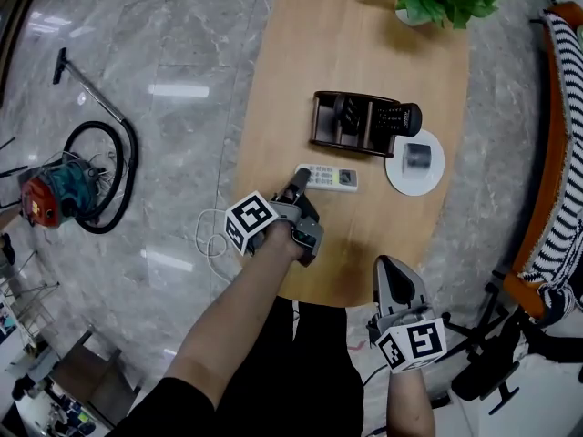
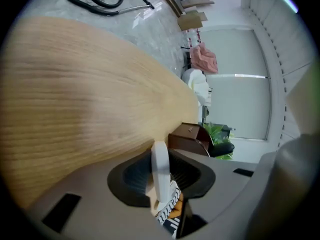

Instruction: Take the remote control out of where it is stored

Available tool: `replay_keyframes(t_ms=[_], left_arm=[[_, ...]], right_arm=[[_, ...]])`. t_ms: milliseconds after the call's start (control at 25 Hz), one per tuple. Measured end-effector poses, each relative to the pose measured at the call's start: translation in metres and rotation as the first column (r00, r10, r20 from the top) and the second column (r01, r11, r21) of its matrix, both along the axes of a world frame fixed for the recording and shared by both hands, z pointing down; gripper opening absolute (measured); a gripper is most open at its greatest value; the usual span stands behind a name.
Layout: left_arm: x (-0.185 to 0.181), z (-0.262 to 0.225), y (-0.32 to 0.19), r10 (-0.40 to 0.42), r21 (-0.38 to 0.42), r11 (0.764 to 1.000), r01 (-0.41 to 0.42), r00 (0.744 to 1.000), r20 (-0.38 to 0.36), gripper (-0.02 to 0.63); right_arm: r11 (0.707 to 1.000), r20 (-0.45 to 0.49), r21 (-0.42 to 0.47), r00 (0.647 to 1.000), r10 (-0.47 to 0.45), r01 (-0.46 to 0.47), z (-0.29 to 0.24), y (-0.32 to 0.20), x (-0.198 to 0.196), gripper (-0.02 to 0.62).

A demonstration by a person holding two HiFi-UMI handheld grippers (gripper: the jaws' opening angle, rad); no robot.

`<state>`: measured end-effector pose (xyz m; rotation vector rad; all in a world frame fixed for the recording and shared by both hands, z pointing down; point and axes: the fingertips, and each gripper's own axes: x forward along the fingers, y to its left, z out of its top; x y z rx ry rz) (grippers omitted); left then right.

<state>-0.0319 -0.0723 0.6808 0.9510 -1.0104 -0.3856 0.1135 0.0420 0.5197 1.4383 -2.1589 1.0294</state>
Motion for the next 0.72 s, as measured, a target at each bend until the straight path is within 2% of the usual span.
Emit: replay_keyframes(t_ms=[80,200,360,480,600,720], left_arm=[[-0.002,0.002,0.0,-0.009,-0.013,1.0,0.009,1.0,0.009,0.109],[-0.002,0.001,-0.004,0.028,-0.007,1.0,-0.028,0.999,0.044,0.109],[-0.001,-0.001,-0.008,0.11,-0.011,0.994,-0.11,0.98,0.168,0.114],[-0.002,0.0,-0.005,0.183,-0.083,0.982,-0.167,0.952,0.245,0.128],[-0.001,-0.002,0.0,0.233,-0.169,0.967,-0.191,0.933,0.275,0.137],[-0.004,-0.003,0.002,0.251,-0.194,0.961,-0.199,0.921,0.298,0.156]], right_arm=[[1.0,0.004,0.0,1.0,0.013,-0.013,-0.002,-0.001,0.004,0.006],[0.999,0.005,0.005,0.999,0.041,-0.041,-0.002,-0.003,0.008,0.006],[0.998,0.005,-0.017,0.998,0.067,-0.067,0.009,-0.006,0.012,0.006],[0.997,0.032,-0.014,0.996,0.082,-0.081,0.005,-0.009,0.008,0.006],[0.997,0.039,-0.013,0.996,0.079,-0.079,0.003,-0.008,0.005,0.006],[0.996,0.047,-0.018,0.995,0.084,-0.083,0.004,-0.005,0.003,0.006]])
